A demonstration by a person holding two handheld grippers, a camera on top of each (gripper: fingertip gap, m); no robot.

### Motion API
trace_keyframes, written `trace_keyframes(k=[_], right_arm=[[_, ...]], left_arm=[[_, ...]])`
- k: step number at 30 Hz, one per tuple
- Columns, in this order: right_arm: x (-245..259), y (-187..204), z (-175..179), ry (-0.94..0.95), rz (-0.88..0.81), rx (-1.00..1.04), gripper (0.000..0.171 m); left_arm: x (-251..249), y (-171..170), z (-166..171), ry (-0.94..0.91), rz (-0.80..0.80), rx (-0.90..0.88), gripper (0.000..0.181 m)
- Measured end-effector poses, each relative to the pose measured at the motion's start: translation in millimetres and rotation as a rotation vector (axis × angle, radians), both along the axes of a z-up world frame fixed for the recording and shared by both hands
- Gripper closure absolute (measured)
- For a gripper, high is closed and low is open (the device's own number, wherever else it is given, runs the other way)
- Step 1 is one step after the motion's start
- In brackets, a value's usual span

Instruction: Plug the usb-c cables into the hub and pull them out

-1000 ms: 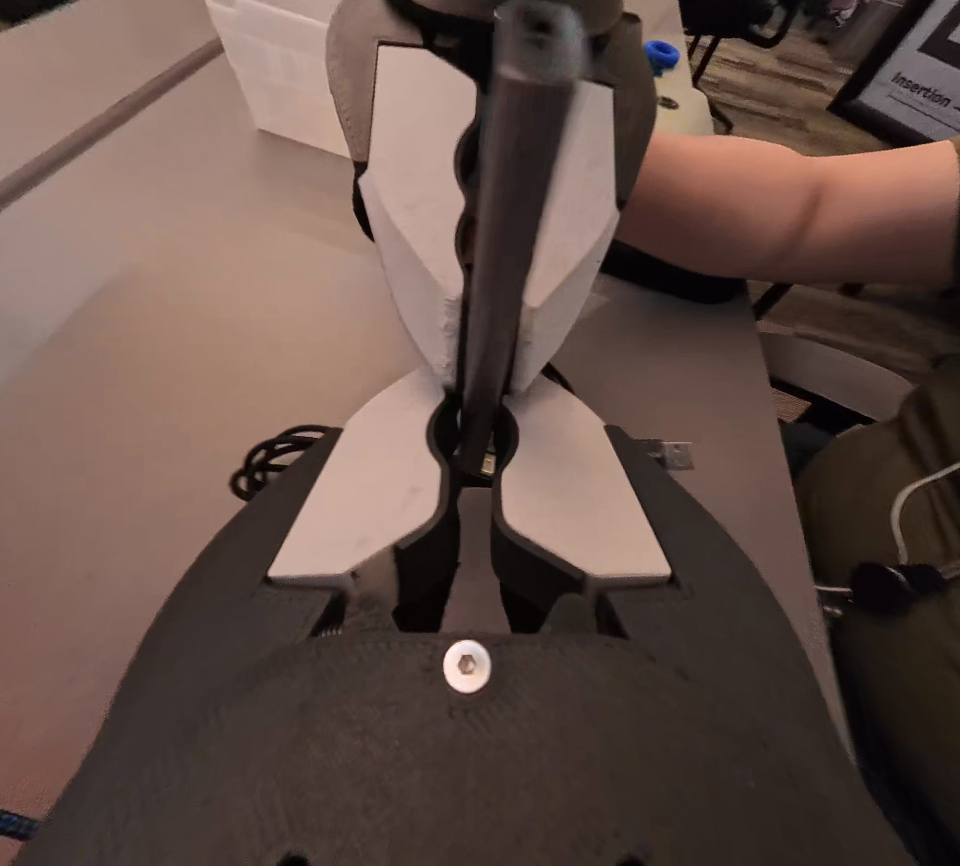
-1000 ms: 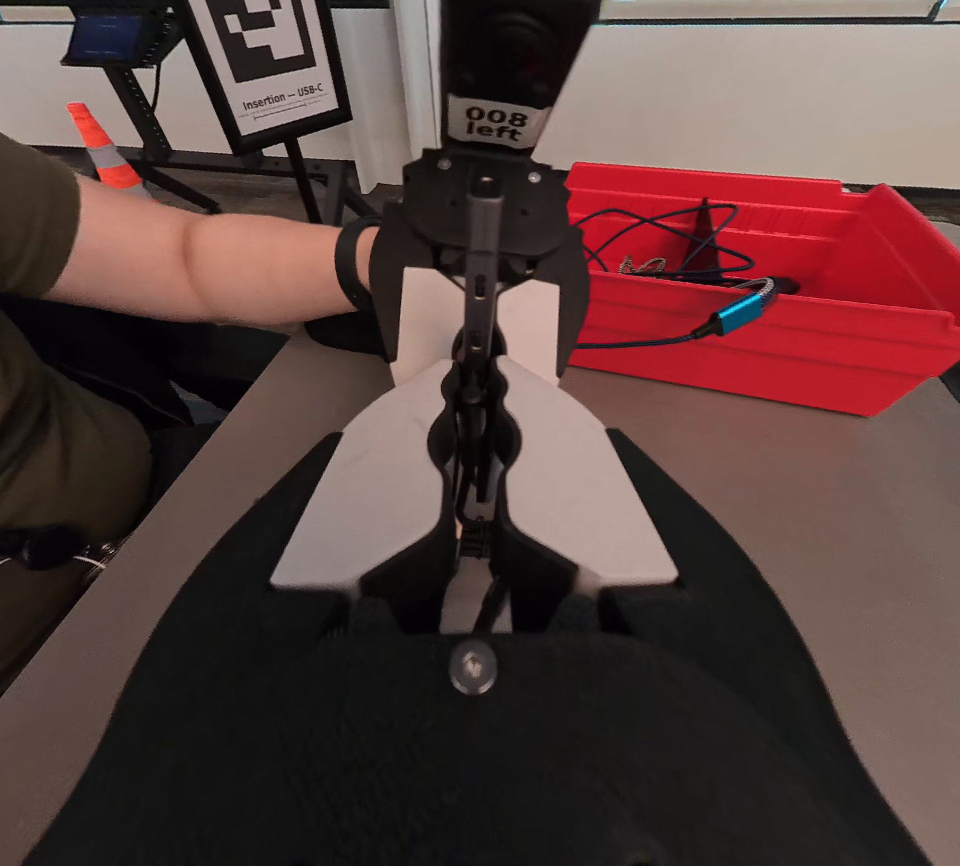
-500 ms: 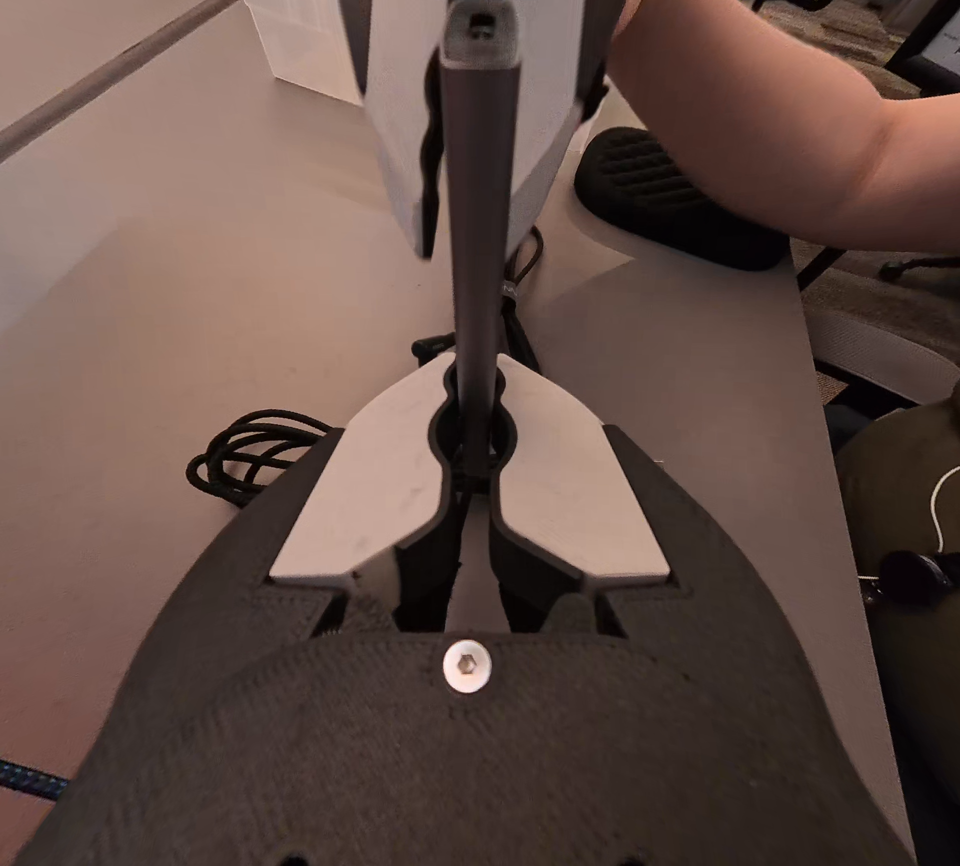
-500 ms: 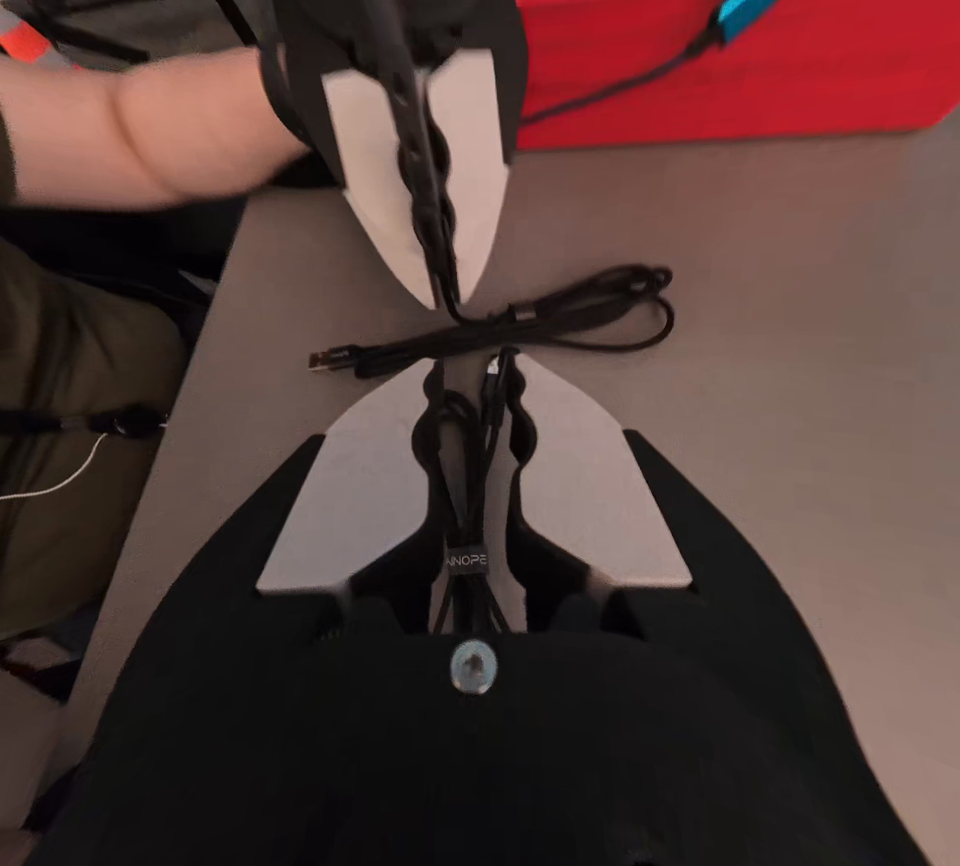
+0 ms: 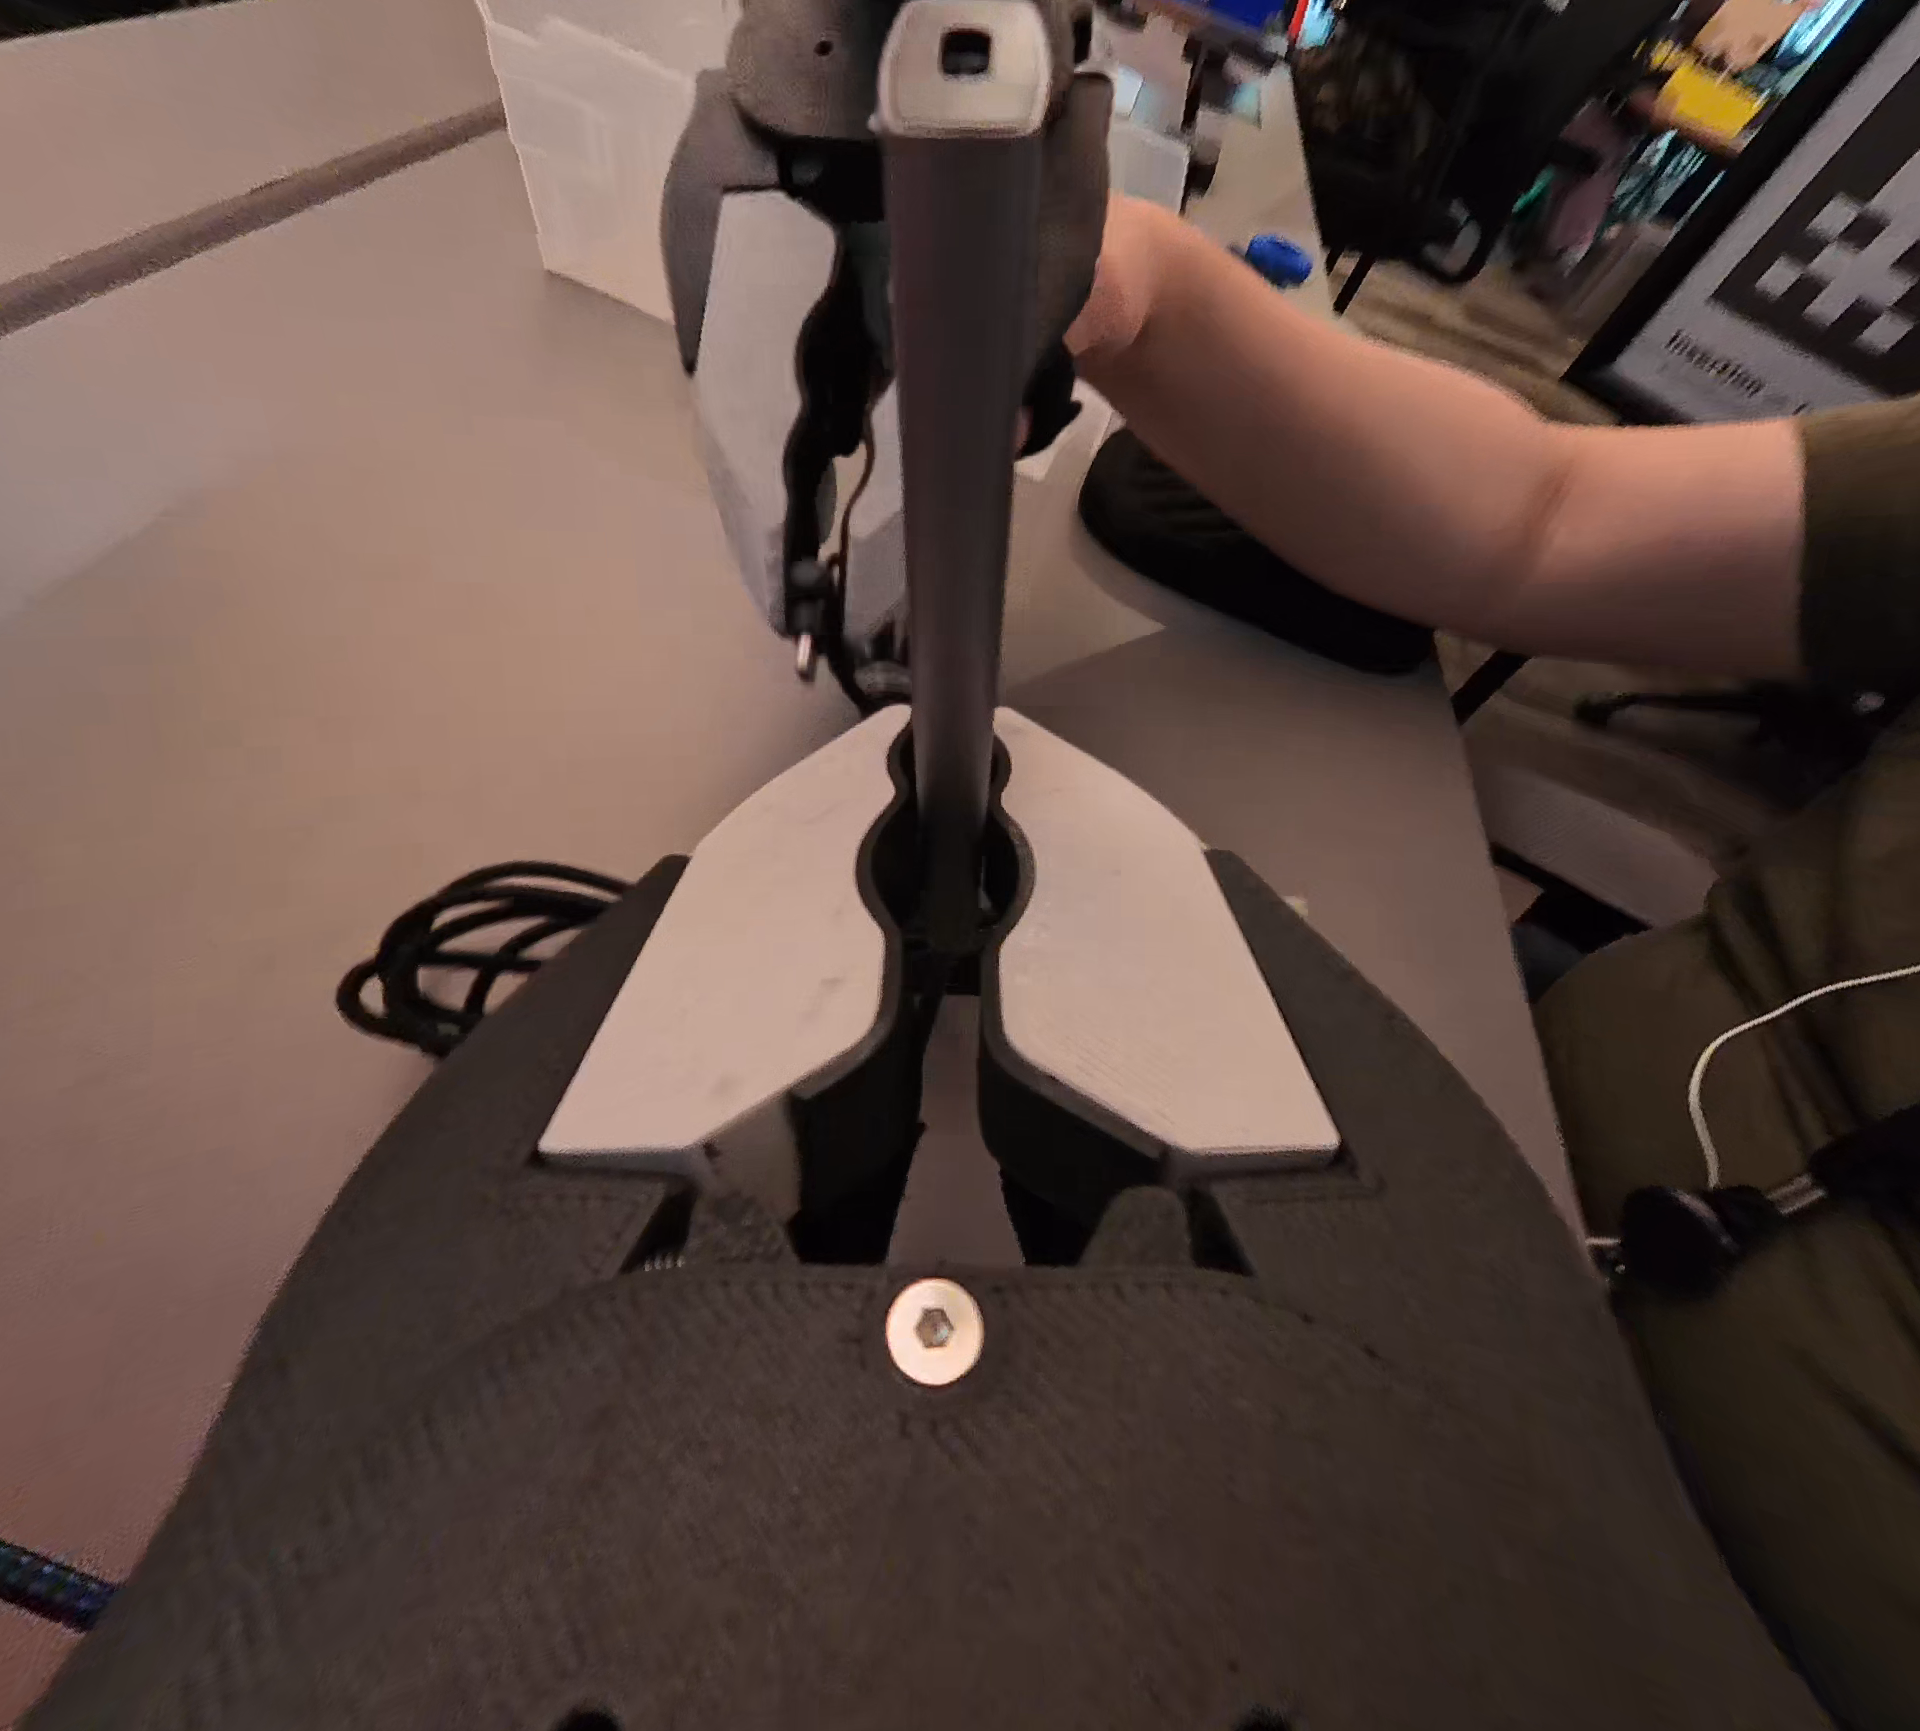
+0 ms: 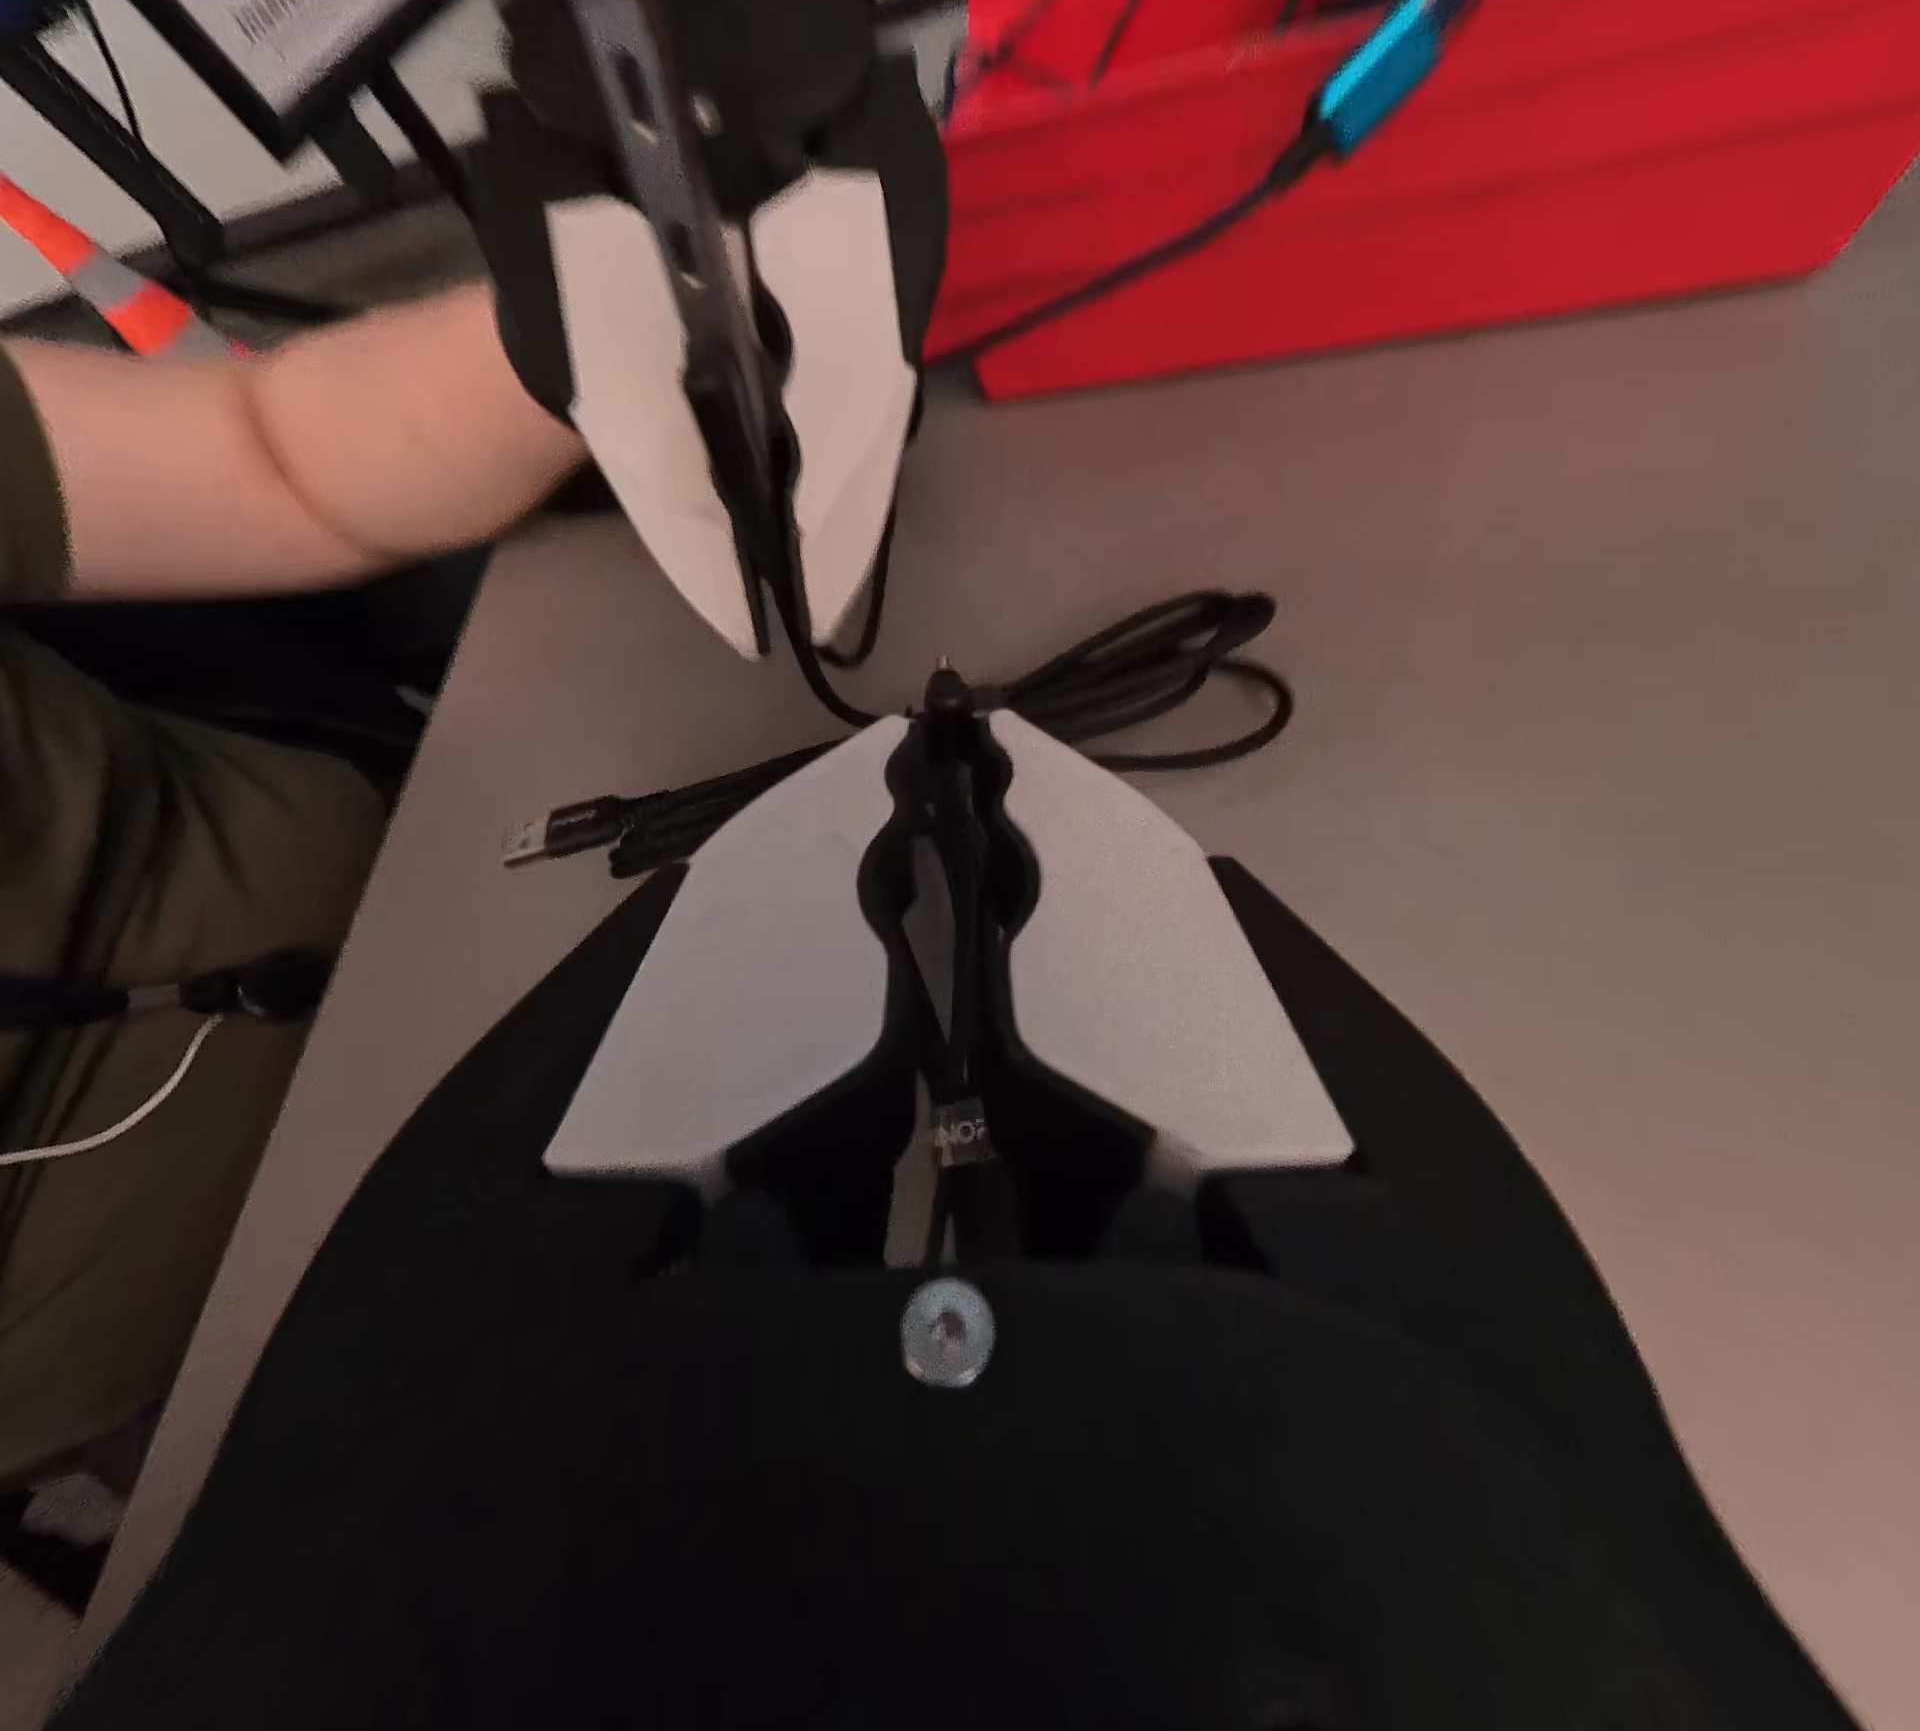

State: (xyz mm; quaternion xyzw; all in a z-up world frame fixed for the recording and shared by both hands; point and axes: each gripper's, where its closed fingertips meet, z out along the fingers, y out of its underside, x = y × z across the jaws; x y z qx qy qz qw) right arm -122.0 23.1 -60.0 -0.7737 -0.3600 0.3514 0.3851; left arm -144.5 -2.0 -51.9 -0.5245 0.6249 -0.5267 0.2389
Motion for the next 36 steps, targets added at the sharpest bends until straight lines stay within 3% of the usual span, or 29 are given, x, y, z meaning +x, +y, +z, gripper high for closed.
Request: trace_keyframes(k=[4, 8, 13, 22, 36], right_arm=[[7, 4, 43, 0.068, -0.067, 0.174, 0.163], [14, 16, 68, -0.113, -0.208, 0.433, 0.163], [-11, 9, 96, -0.097, -0.217, 0.581, 0.162], [-33, -10, 123, 0.299, -0.123, 0.335, 0.163], [-39, -12, 97, 0.317, -0.045, 0.084, 0.162]], left_arm=[[-5, 2, 22, -0.07, -0.005, -0.059, 0.175], [-16, -18, 48, -0.129, -0.117, -0.138, 0.175], [-10, -38, 48, -0.097, -0.171, -0.149, 0.175], [-2, -29, 36, -0.06, -0.099, -0.114, 0.175], [-9, -27, 22, 0.041, -0.107, -0.083, 0.175]])
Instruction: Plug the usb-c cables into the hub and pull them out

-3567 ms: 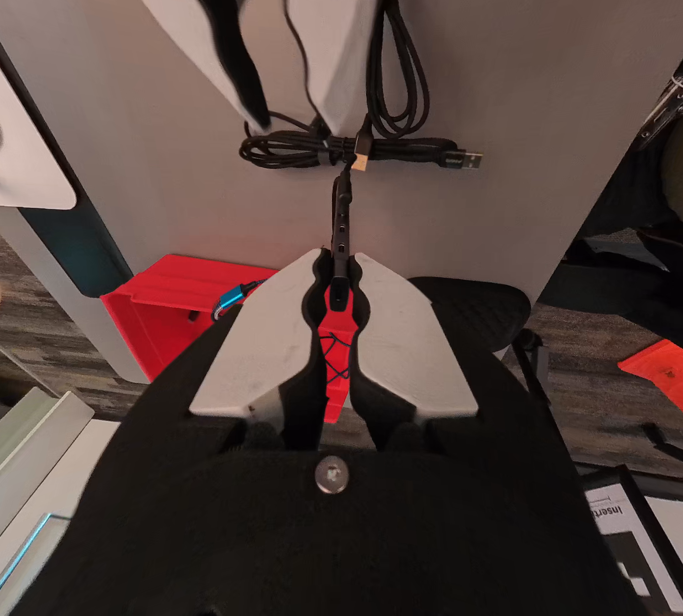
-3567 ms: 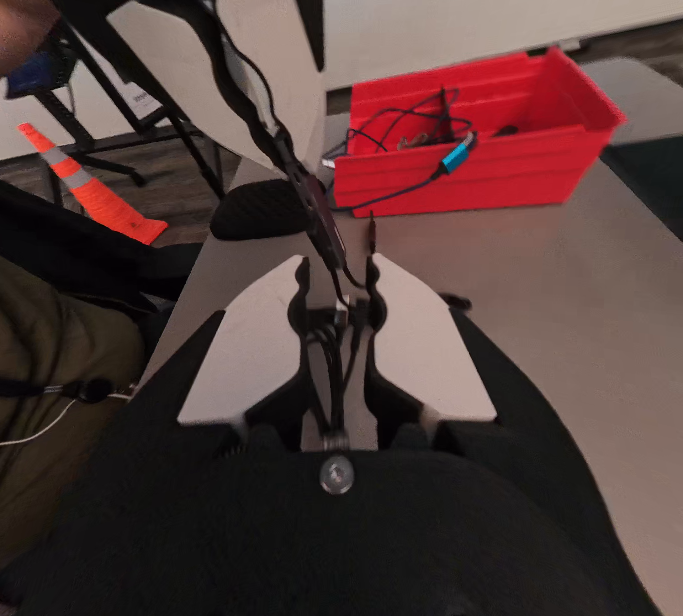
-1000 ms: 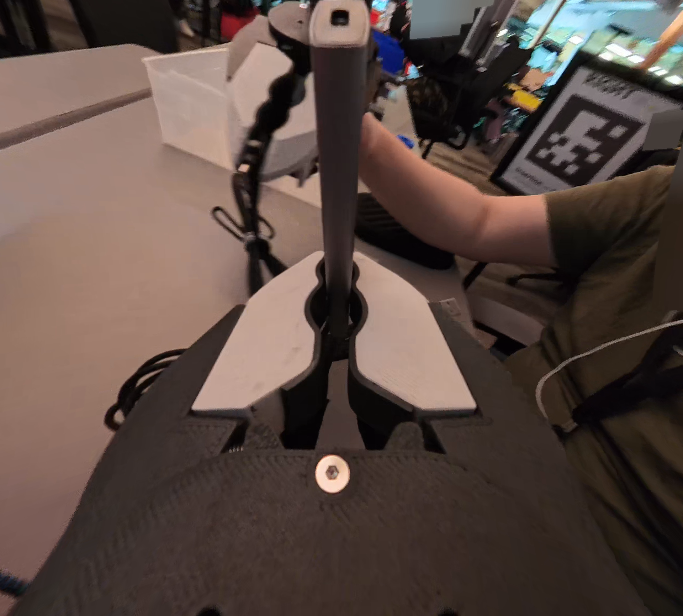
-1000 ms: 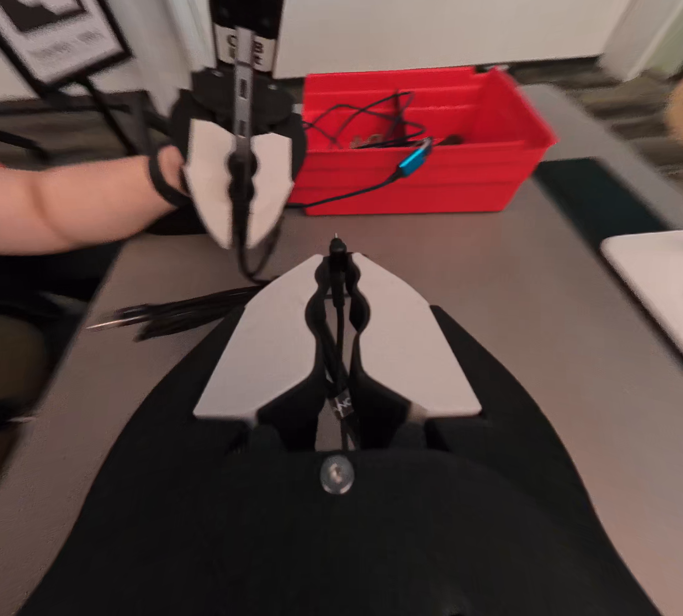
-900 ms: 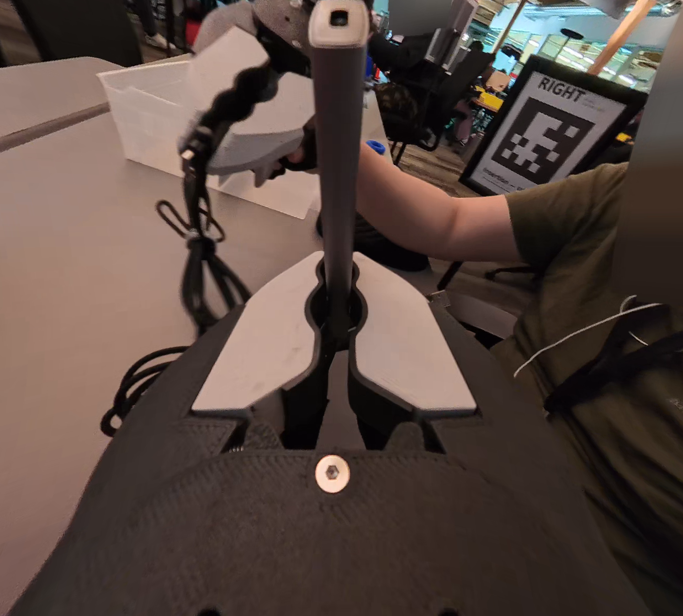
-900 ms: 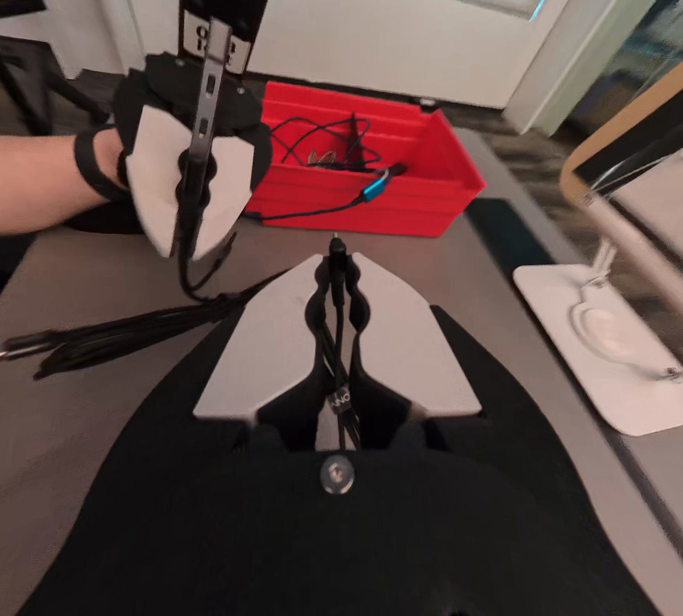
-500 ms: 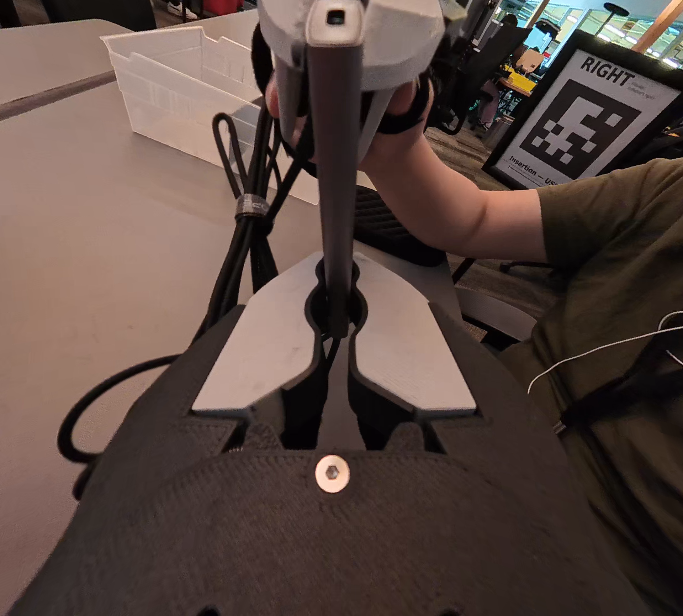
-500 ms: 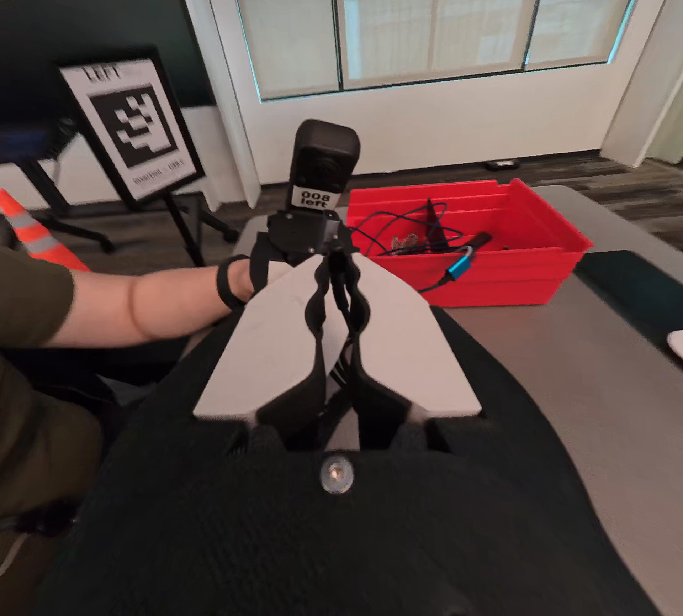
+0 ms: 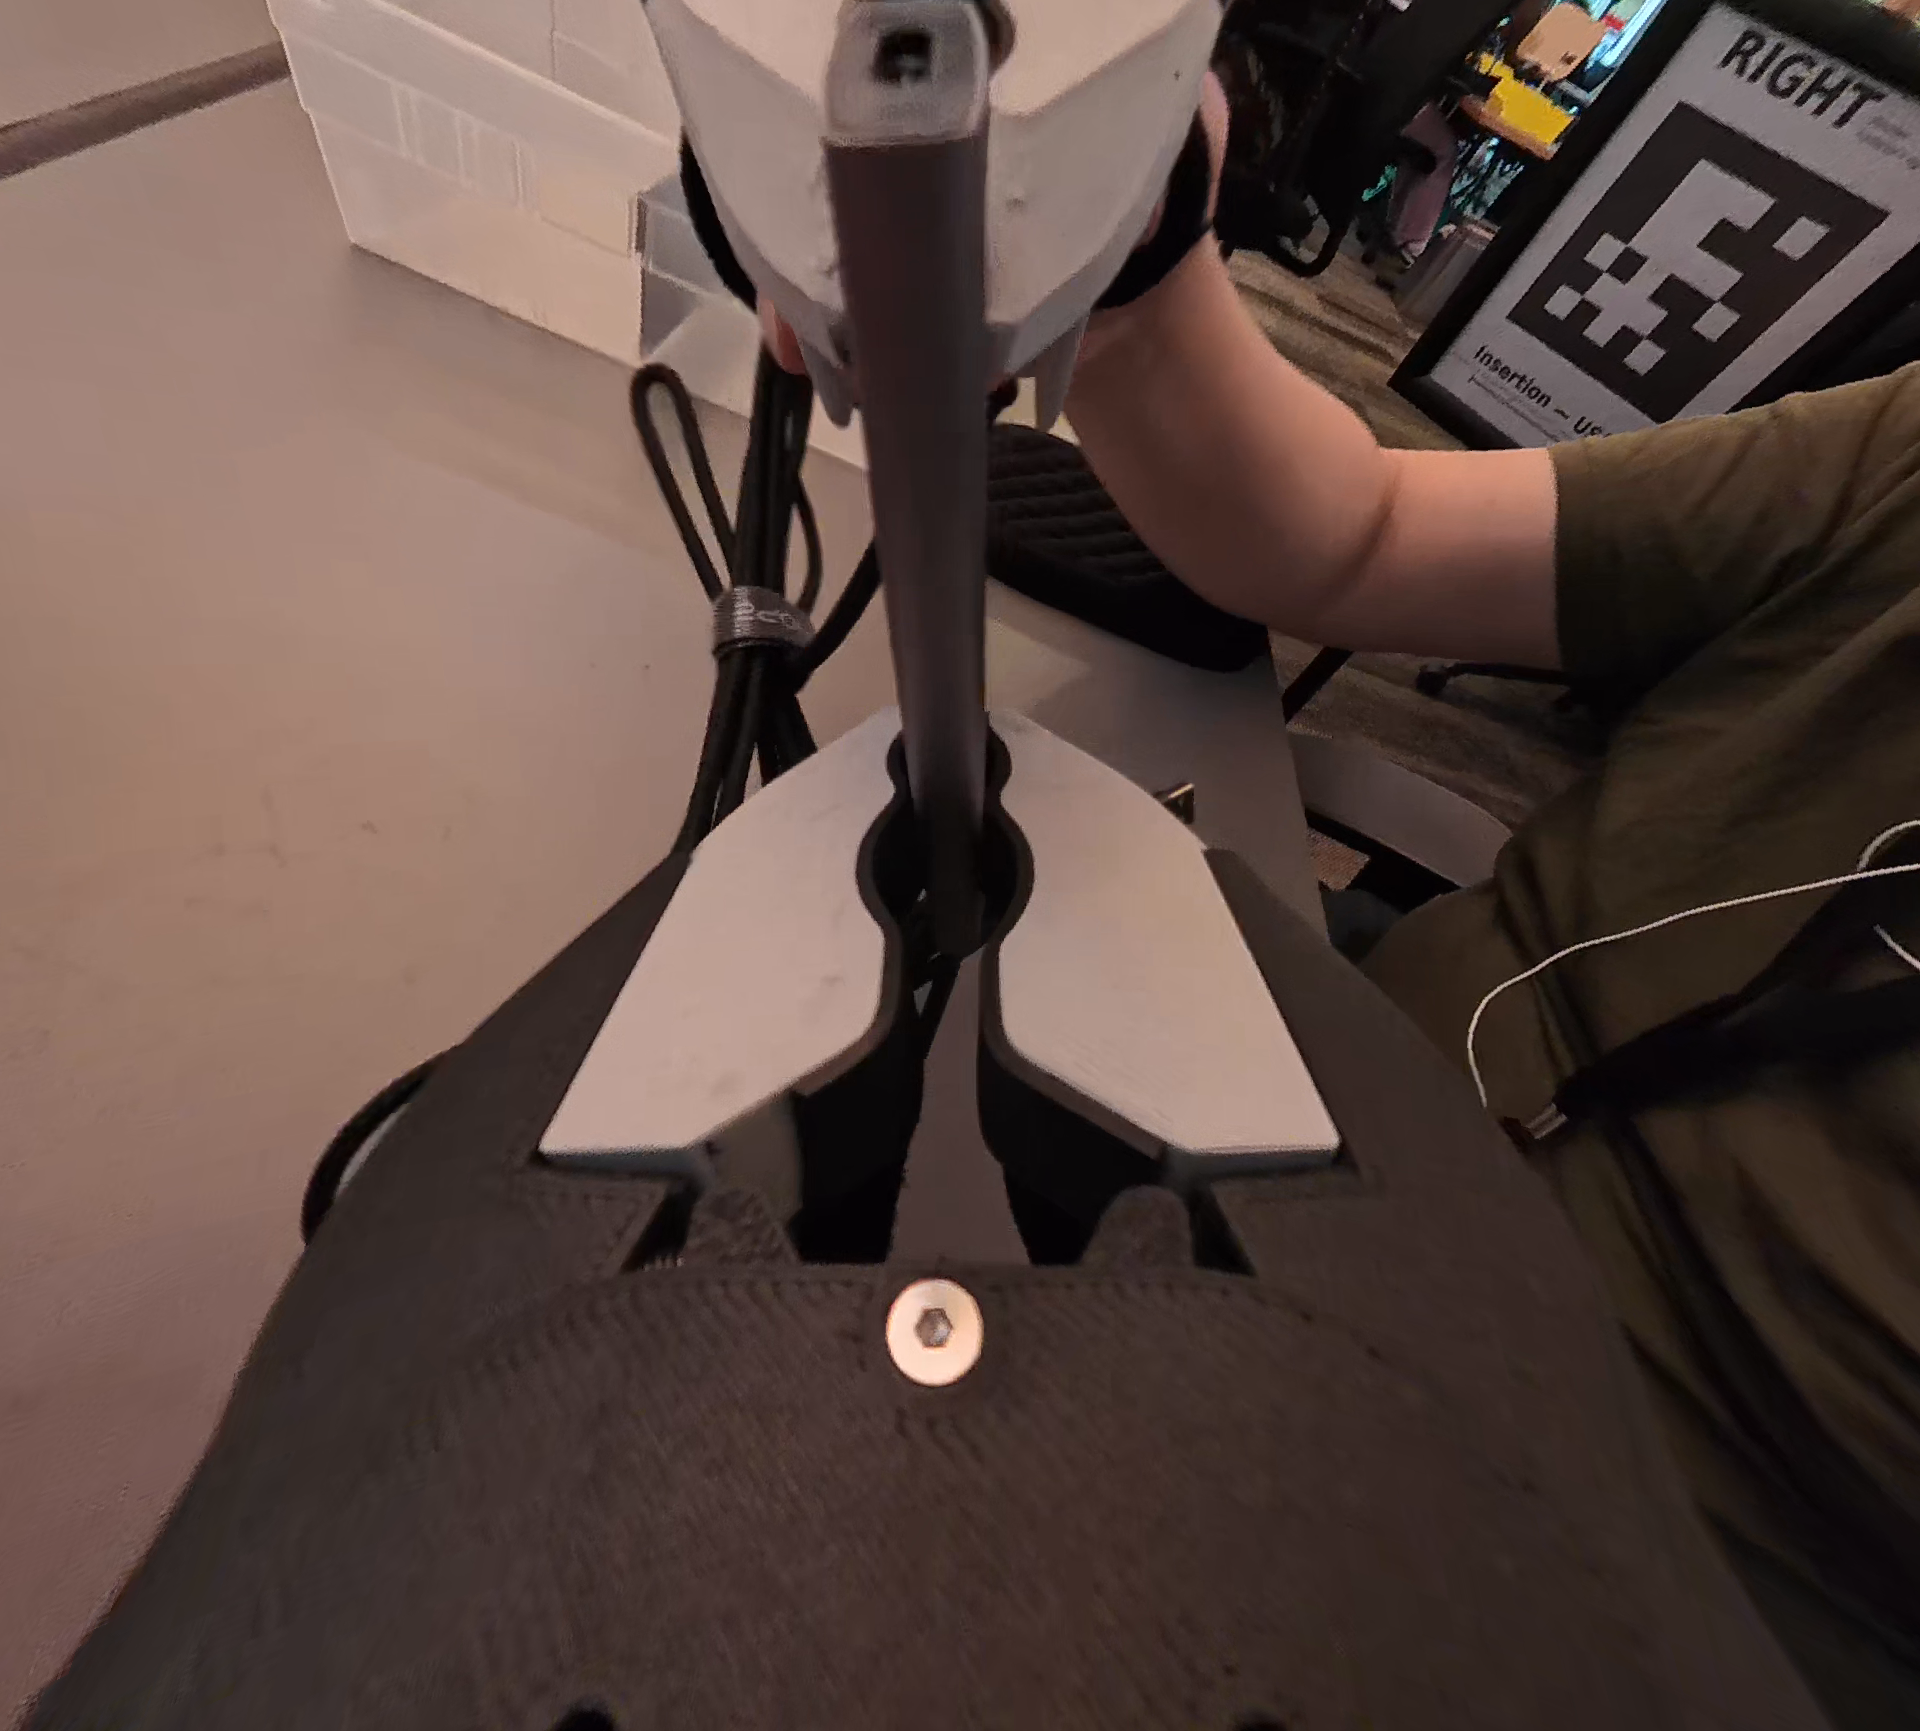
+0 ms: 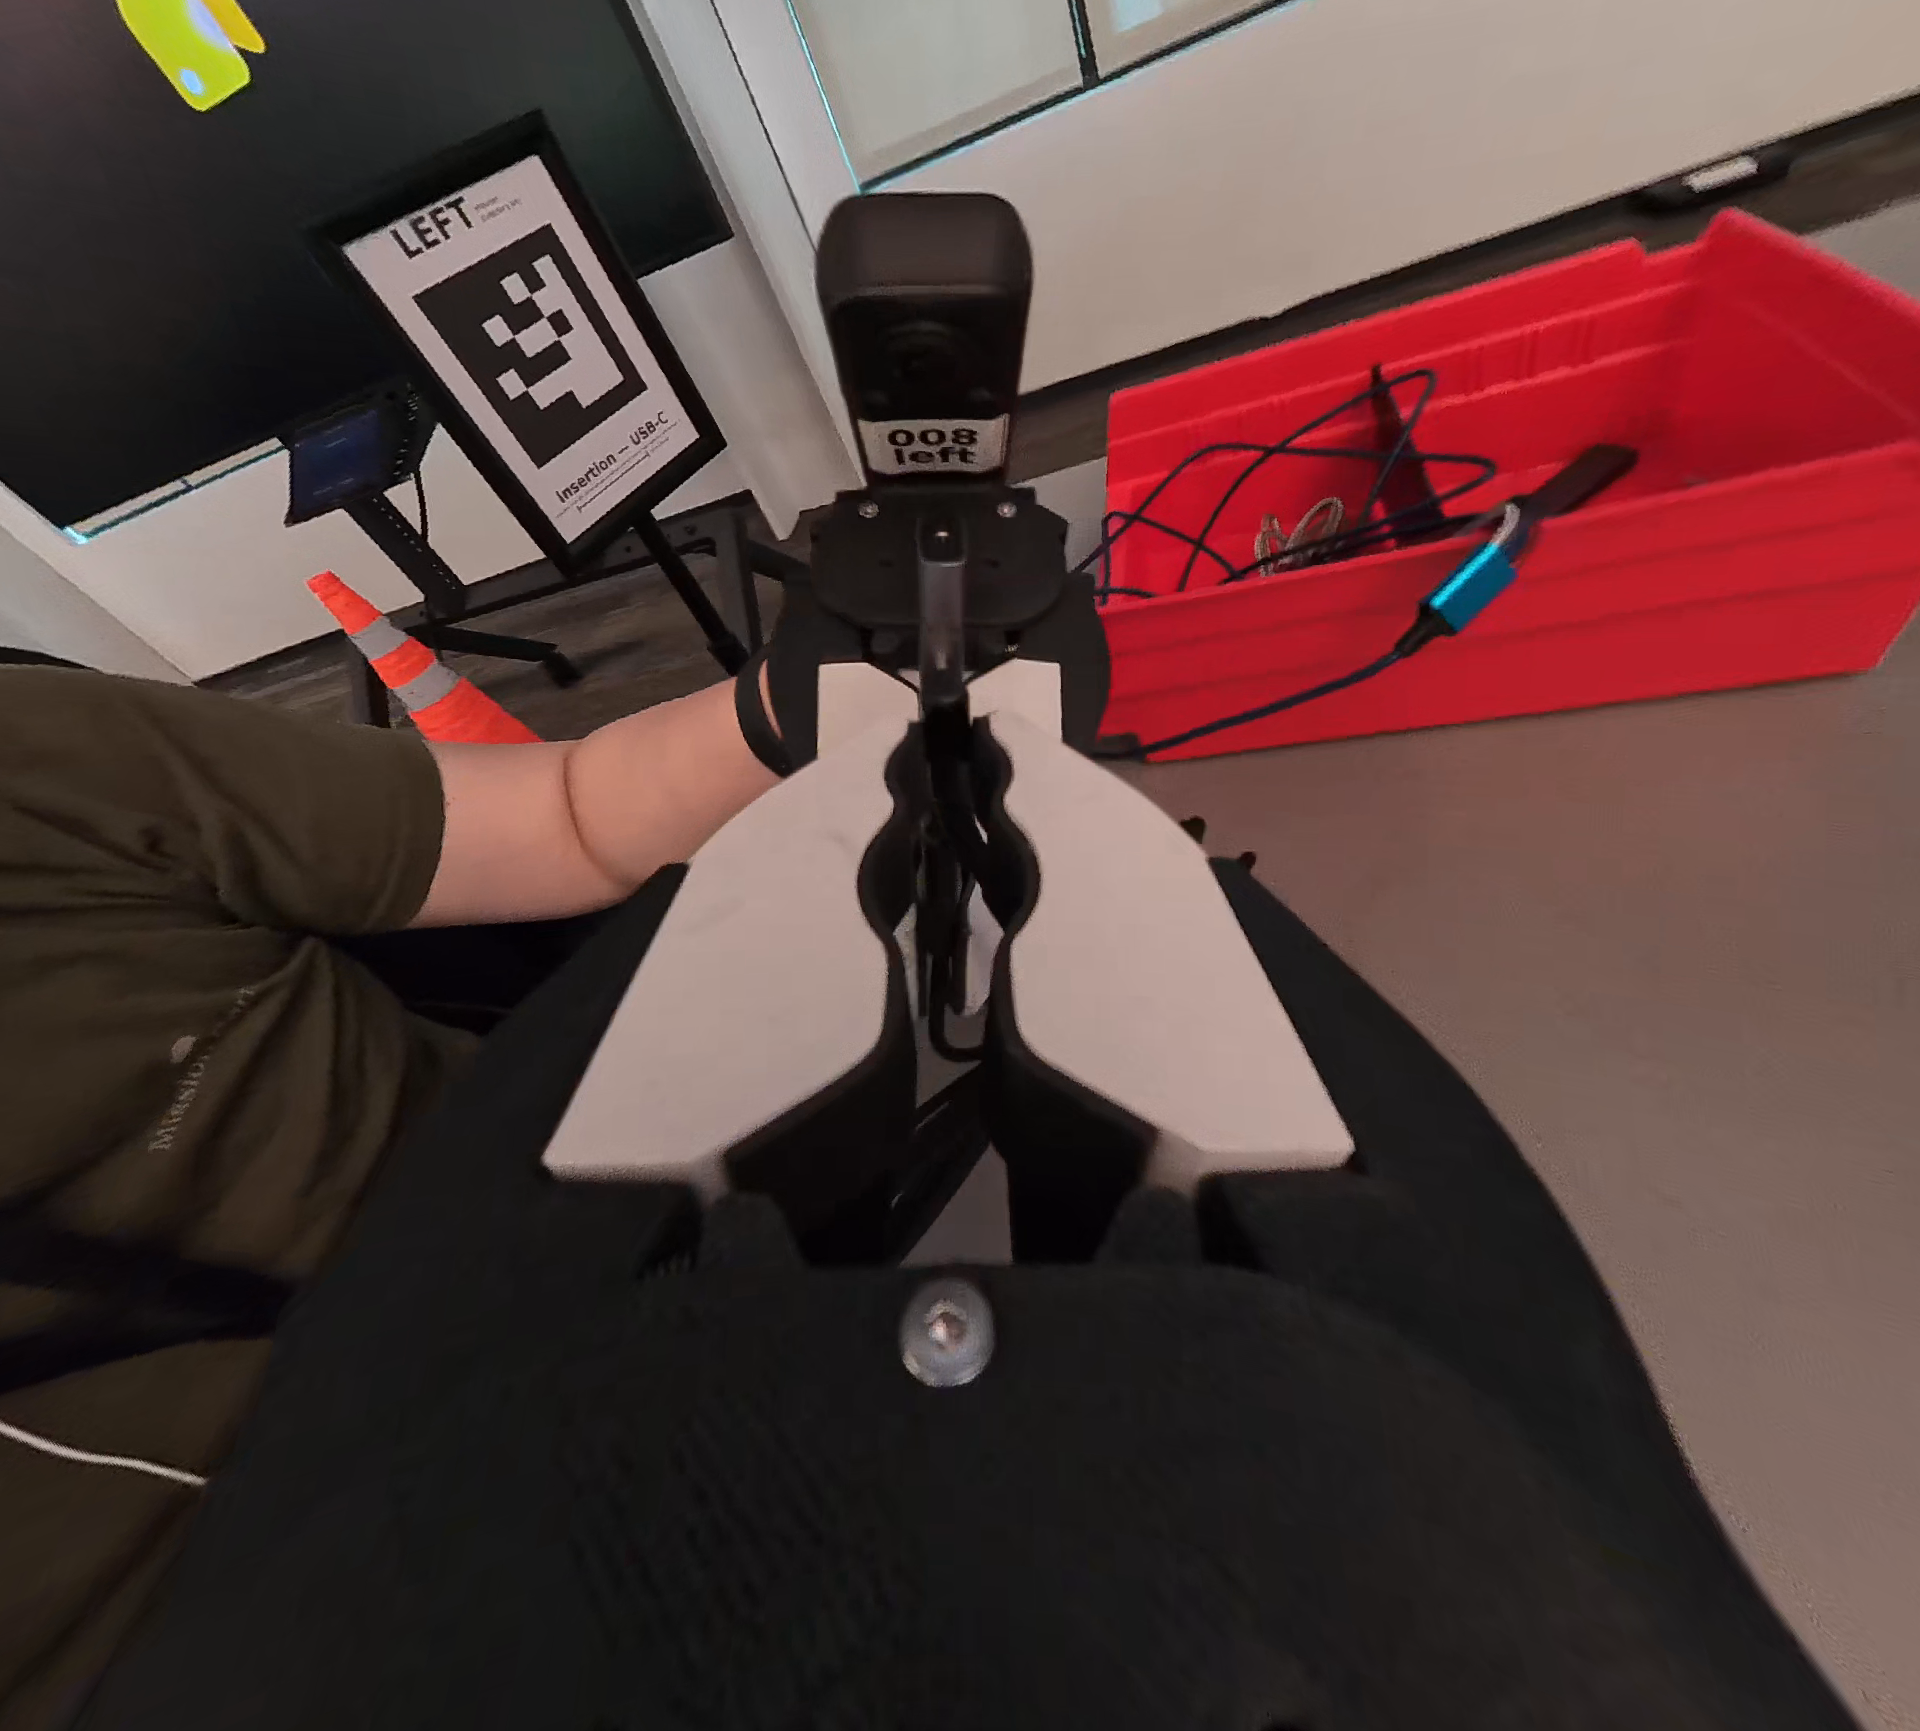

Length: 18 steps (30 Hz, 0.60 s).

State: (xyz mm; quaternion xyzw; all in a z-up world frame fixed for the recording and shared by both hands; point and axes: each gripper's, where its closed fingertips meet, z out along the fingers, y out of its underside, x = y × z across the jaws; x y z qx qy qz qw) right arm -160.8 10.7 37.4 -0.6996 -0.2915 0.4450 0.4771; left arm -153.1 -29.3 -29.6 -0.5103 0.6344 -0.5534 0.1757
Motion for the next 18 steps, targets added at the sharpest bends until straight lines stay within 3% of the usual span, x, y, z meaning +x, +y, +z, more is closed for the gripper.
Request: trace_keyframes(k=[10, 15, 17, 18], right_arm=[[-4, 7, -29, -0.032, 0.003, -0.146, 0.162], [-4, 9, -33, 0.033, 0.045, -0.169, 0.162], [-4, 10, -40, 0.031, 0.057, -0.187, 0.162], [-5, 9, -41, 0.047, 0.069, -0.19, 0.162]], left_arm=[[-7, 8, -35, 0.222, 0.034, 0.09, 0.175], [-9, 7, -33, 0.236, 0.015, 0.046, 0.174], [-6, 9, -22, 0.177, 0.039, 0.042, 0.159], [-6, 12, -19, 0.172, 0.055, 0.05, 0.162]])
